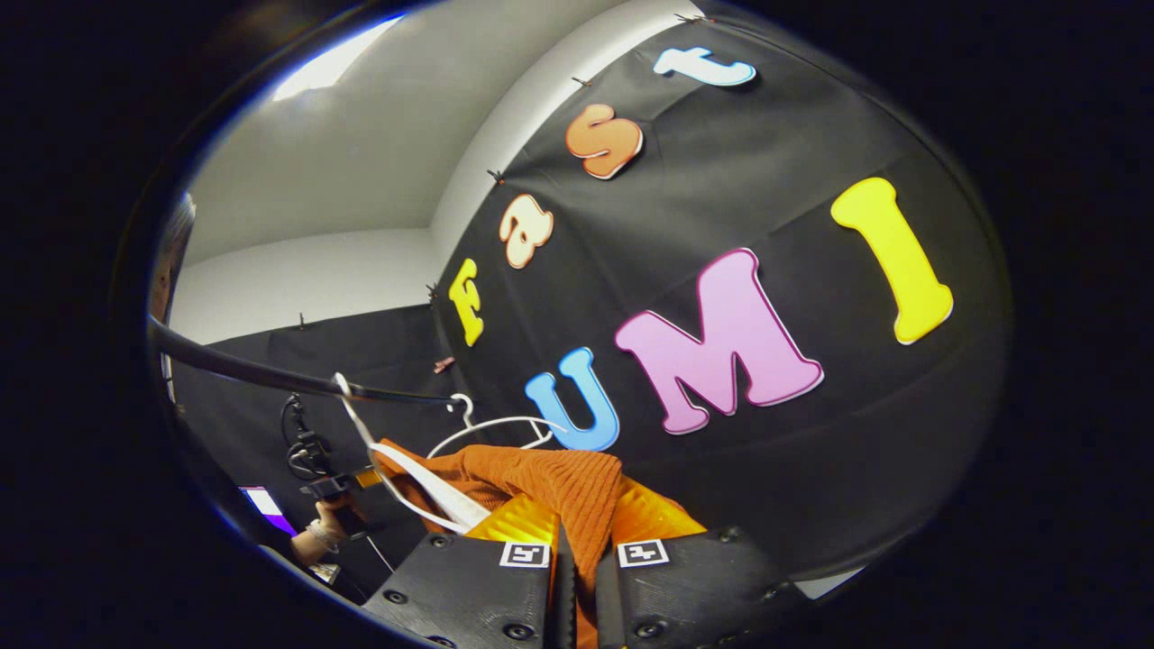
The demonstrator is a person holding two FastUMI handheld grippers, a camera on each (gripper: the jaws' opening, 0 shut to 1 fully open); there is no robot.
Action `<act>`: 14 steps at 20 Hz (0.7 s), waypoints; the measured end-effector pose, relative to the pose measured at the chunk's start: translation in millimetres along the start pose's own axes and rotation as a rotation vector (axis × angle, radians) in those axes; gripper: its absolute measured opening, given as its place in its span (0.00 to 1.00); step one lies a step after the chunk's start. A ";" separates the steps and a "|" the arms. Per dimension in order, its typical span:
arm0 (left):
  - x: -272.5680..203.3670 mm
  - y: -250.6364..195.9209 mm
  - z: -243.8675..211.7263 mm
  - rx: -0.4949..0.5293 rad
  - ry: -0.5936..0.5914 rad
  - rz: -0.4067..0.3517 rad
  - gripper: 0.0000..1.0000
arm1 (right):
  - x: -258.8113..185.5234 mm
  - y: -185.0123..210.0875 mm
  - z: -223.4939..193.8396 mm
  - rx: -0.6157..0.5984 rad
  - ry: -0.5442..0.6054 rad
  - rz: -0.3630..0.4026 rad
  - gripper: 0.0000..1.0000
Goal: Grasp the clothes on the hanger with both hands and then place them into the laundry hamper below.
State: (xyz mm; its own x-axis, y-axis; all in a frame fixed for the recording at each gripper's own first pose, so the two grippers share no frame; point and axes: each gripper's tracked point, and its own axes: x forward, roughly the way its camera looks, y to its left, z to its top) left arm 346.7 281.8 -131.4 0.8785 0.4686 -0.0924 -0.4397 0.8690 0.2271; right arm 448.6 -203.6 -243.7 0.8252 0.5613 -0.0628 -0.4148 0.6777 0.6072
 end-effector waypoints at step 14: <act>-82.5 1.7 -144.5 -0.088 0.305 0.065 0.06 | -26.3 -6.3 -165.4 0.005 0.367 -0.261 0.13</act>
State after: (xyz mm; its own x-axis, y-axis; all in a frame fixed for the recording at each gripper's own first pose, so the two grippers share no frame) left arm 246.5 267.6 -263.5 0.7575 0.5379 -0.3699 -0.5188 0.8400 0.1590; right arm 366.1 -144.0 -376.9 0.7107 0.5042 -0.4907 -0.2083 0.8169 0.5378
